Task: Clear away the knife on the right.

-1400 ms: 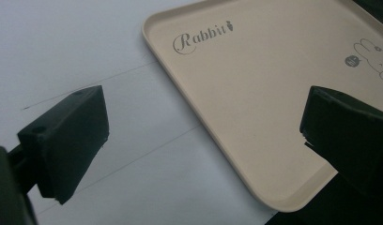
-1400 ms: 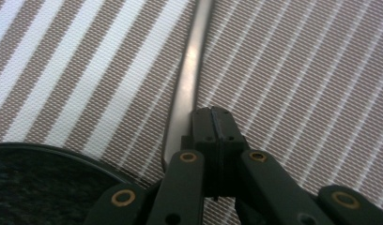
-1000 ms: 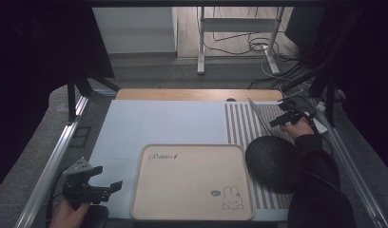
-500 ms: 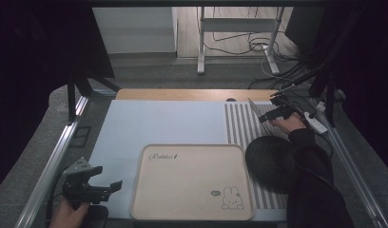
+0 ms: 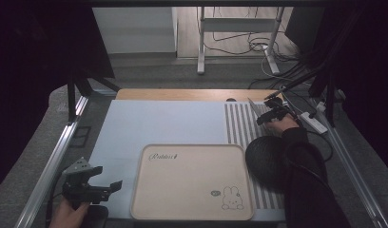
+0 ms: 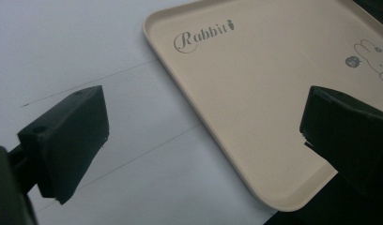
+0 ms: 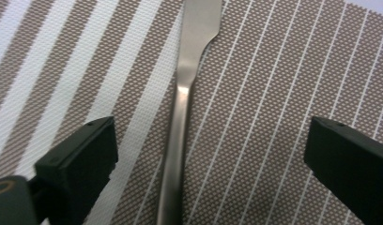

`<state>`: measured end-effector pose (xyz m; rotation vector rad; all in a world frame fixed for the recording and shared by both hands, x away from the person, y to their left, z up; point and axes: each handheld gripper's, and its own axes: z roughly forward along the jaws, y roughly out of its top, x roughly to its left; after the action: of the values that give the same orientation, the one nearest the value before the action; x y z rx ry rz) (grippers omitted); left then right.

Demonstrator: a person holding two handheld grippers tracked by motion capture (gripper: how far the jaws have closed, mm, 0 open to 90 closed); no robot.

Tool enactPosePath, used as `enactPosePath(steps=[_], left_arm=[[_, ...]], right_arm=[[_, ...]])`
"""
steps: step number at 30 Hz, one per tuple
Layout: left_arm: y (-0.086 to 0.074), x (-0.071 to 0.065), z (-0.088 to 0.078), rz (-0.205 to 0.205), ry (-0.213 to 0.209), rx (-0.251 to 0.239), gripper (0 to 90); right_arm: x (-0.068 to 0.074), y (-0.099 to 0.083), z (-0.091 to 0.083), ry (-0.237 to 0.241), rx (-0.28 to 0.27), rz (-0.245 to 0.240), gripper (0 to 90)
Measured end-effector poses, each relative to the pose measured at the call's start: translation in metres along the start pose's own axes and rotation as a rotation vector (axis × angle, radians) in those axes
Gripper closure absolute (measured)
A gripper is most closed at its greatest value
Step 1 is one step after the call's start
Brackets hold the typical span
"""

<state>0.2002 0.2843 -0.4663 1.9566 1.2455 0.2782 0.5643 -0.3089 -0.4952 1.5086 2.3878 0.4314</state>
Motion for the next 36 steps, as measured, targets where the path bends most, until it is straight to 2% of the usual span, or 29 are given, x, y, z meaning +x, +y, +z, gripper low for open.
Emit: enactPosePath(steps=[3,4,7,11,12,13,15,22,26,28,36], left_arm=[[0.0,0.0,0.0,0.001,0.0,-0.001,2.7],[0.0,0.0,0.0,0.001,0.0,-0.001,2.7],[0.0,0.0,0.0,0.002,0.001,0.001,2.7],[0.0,0.0,0.0,0.002,0.0,0.002,2.7],[0.0,0.0,0.0,0.002,0.0,0.001,2.7],[0.0,0.0,0.0,0.003,0.0,0.002,2.7],[0.0,0.0,0.0,0.003,-0.001,0.002,2.7],[0.0,0.0,0.0,0.004,-0.001,0.0,2.7],[0.0,0.0,0.0,0.003,-0.002,0.0,2.7],[0.0,0.0,0.0,0.003,-0.003,0.001,2.7],[0.0,0.0,0.0,0.004,-0.002,0.0,2.7]], right_arm=[[0.0,0.0,0.002,0.004,0.008,-0.008,8.9],[0.0,0.0,0.004,-0.003,0.017,-0.013,15.3],[-0.002,0.001,0.004,0.027,0.017,0.009,24.4],[0.0,0.003,0.001,0.038,0.007,-0.02,48.3],[0.001,0.002,0.0,0.041,0.003,-0.022,49.0],[0.0,0.002,0.0,0.041,0.0,-0.017,57.6],[0.0,0.001,-0.002,0.064,0.003,-0.044,77.1],[-0.006,-0.002,-0.003,0.097,-0.014,-0.017,79.7],[-0.008,-0.003,-0.003,0.109,-0.015,-0.024,79.8],[-0.011,-0.004,-0.006,0.099,-0.024,-0.032,79.9],[-0.02,-0.006,-0.017,0.096,-0.06,-0.014,79.9]])
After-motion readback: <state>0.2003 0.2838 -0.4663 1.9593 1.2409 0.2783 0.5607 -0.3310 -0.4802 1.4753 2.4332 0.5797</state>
